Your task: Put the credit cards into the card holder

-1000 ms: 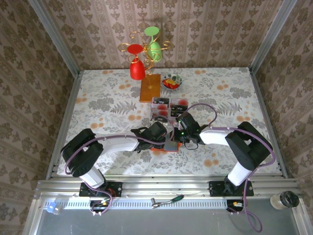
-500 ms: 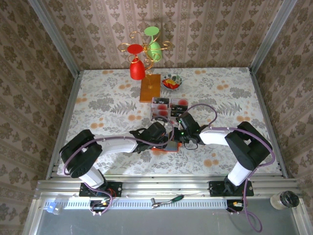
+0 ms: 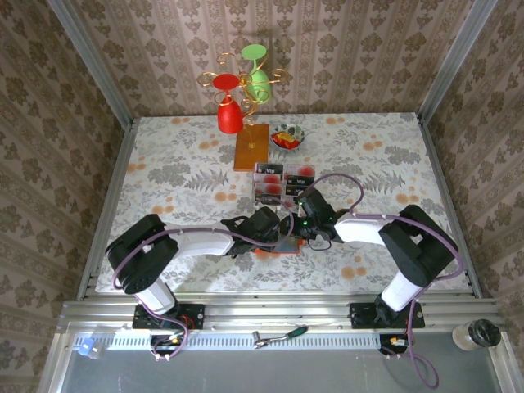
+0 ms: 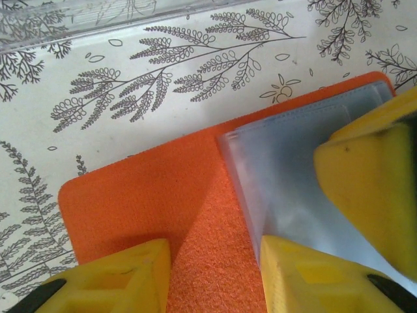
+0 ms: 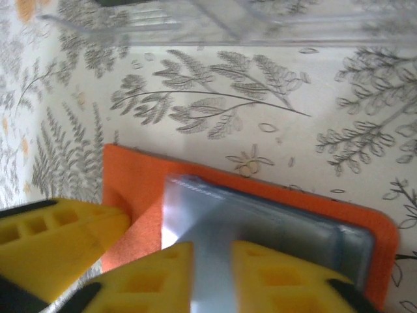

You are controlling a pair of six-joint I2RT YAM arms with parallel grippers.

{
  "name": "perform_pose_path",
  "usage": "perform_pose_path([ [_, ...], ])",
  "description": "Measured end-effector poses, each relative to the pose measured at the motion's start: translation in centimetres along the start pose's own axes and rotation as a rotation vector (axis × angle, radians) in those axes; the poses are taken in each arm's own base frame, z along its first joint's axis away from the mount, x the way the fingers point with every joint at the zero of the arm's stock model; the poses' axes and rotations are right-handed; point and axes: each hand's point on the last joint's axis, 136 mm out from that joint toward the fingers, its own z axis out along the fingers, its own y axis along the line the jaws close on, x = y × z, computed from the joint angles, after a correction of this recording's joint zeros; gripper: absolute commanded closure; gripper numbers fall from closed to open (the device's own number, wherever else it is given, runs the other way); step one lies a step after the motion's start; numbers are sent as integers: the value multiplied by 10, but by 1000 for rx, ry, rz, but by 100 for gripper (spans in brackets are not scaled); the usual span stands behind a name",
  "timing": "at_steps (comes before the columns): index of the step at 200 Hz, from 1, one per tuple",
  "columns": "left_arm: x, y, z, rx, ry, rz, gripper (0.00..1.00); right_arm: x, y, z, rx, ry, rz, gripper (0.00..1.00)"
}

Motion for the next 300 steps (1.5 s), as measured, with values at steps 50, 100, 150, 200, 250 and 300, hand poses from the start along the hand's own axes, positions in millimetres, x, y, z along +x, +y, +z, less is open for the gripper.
perform_pose_path([
  [50, 2, 1, 1, -6, 5, 2, 59, -7, 10, -19, -7, -37, -12, 59],
  [100, 2, 0, 1, -5, 5, 5, 59, -4, 6, -17, 4, -27, -6, 56],
  [150, 2, 0, 1, -5, 5, 5, 59, 3, -3, -6, 17, 4, 6, 58],
  [200, 2, 0, 0, -7, 5, 6, 58, 6, 2, -6, -9, 21, 3, 63],
  [250, 2, 1, -1, -11, 10, 8, 58, 7, 5, -6, -18, 36, -1, 62],
  [300, 1, 3, -13, -17, 11, 16, 58, 8, 15, -7, -37, 44, -14, 62],
])
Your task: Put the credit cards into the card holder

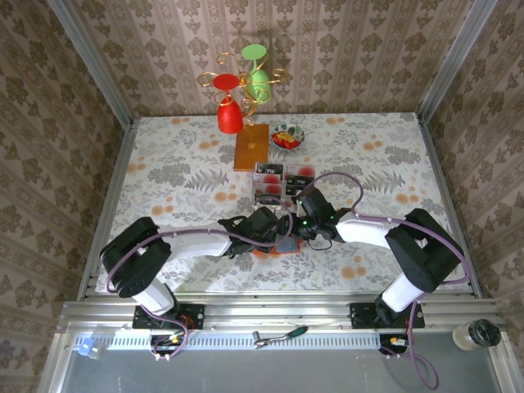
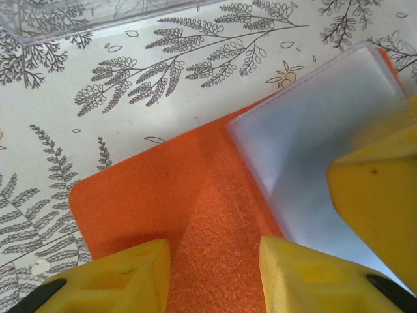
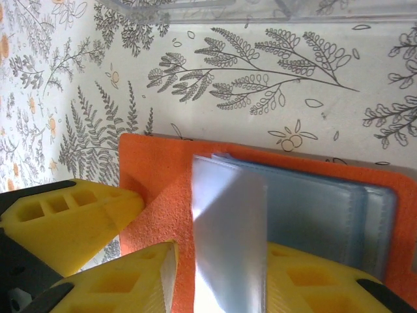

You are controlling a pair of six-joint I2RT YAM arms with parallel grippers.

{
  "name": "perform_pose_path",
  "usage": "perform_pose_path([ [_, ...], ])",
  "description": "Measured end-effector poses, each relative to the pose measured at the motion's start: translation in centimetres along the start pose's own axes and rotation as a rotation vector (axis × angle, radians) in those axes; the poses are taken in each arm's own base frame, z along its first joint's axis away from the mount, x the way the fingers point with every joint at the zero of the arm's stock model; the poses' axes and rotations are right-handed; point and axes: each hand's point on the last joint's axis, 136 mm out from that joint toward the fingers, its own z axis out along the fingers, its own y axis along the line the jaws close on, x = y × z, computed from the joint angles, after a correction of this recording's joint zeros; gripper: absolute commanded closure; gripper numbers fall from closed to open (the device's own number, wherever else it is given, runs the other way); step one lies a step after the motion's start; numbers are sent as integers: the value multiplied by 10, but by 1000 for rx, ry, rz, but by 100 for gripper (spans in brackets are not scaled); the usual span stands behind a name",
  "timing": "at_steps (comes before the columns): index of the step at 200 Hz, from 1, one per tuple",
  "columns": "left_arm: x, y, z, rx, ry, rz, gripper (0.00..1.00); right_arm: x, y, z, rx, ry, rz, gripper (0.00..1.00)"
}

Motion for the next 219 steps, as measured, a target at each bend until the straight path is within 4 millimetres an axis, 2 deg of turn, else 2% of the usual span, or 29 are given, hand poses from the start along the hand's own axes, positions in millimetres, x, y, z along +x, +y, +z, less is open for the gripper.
perform_pose_path([
  [30, -4, 1, -10, -1, -13, 4, 58, 1, 3, 0, -7, 2, -5, 61],
  [68, -9, 13, -28, -8, -45, -15, 57, -1, 15, -2, -25, -5, -8, 43],
  [85, -14, 26, -39, -6, -79, -54, 57, -3, 28, -5, -48, -16, -26, 41],
  [103, -28, 46, -52, -15, -137, -118, 57, 4, 44, -6, -75, -3, -53, 39],
  [120, -34, 64, -60, -29, -175, -166, 57, 11, 52, -4, -85, 12, -66, 38],
  [138, -36, 73, -65, -31, -191, -193, 57, 15, 57, -1, -89, 25, -70, 38],
  [163, -35, 82, -67, -32, -198, -217, 57, 19, 59, 9, -80, 46, -59, 37],
  [219, -27, 90, -67, -28, -191, -237, 57, 24, 46, 34, -62, 77, 2, 36],
])
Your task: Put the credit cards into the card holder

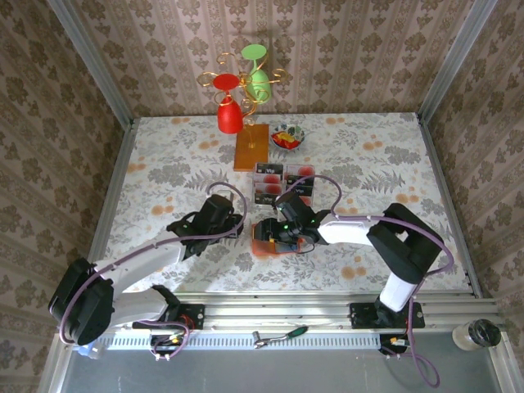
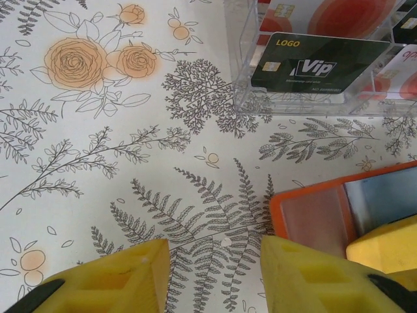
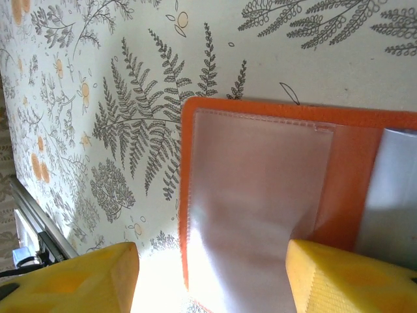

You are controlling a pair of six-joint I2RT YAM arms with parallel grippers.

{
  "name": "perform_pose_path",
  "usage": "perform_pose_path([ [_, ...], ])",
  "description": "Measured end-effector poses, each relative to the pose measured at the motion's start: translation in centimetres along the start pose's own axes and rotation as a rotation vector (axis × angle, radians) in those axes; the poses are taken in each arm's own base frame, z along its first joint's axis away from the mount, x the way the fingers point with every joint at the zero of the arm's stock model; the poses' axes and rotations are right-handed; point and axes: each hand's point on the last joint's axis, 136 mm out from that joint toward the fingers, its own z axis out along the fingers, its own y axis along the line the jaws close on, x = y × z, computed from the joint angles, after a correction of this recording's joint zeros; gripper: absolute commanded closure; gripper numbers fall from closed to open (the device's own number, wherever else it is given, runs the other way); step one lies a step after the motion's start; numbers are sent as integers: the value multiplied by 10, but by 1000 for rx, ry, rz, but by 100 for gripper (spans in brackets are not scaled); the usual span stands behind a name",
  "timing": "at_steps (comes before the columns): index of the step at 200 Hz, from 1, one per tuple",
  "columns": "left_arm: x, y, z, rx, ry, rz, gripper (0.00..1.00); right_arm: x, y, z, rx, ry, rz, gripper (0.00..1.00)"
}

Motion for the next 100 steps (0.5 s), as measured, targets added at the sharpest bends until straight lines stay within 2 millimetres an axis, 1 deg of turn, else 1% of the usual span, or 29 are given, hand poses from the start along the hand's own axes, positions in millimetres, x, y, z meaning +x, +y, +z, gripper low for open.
perform_pose_path([
  [66, 3, -3, 1, 21, 12, 0, 57, -5, 7, 3, -32, -16, 13, 36],
  [100, 9, -5, 7, 27, 37, 1, 58, -6, 9, 0, -38, -22, 9, 42],
])
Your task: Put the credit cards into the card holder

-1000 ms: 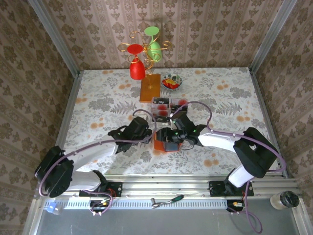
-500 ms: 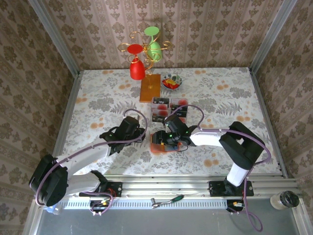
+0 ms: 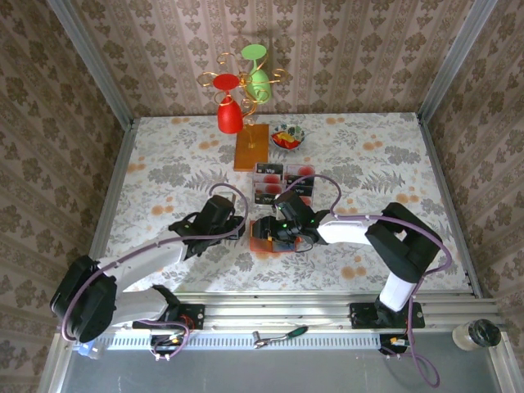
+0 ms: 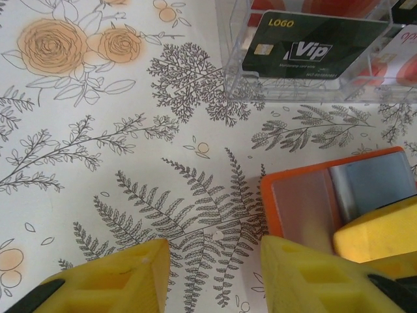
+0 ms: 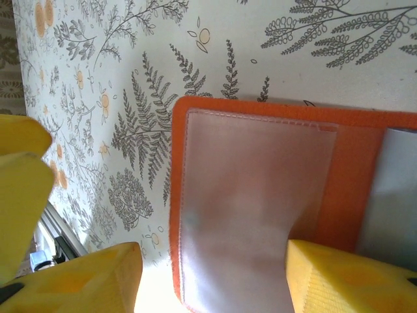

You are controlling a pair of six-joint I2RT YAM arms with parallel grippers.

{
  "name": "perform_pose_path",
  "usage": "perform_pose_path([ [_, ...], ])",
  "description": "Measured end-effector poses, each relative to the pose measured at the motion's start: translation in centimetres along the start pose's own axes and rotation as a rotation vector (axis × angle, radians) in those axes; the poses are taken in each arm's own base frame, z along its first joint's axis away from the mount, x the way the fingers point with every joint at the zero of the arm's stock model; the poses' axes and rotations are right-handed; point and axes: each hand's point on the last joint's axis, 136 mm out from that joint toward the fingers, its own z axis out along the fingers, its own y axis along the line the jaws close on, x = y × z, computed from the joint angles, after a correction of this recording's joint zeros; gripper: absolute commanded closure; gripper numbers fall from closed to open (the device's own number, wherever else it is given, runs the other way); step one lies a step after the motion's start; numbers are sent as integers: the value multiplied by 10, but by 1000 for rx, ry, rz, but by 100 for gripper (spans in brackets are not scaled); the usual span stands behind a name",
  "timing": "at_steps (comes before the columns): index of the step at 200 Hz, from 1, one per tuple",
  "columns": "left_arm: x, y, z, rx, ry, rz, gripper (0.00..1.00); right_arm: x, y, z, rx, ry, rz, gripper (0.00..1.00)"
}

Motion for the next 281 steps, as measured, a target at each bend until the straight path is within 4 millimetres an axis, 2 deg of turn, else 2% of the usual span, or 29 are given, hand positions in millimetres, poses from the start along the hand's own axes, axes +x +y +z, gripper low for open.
perform_pose_path([
  [23, 4, 0, 4, -1, 18, -4, 58, 0, 2, -3, -5, -4, -3, 44],
  [61, 7, 0, 9, -3, 38, -3, 58, 7, -6, -5, 1, 1, 11, 53],
  [92, 3, -4, 10, 7, 36, -3, 58, 12, -14, -4, 12, 8, 27, 74],
  [111, 0, -7, 10, 13, 34, -4, 58, 13, -14, -4, 10, 8, 27, 80],
  [161, 3, -14, 16, 17, 56, 12, 54, 12, -14, -3, 7, 5, 29, 82],
  [235, 21, -26, 28, 15, 116, 62, 52, 15, -21, 2, 22, 17, 36, 81],
  [281, 30, -22, 39, -16, 144, 73, 52, 14, -20, 2, 20, 15, 35, 81],
])
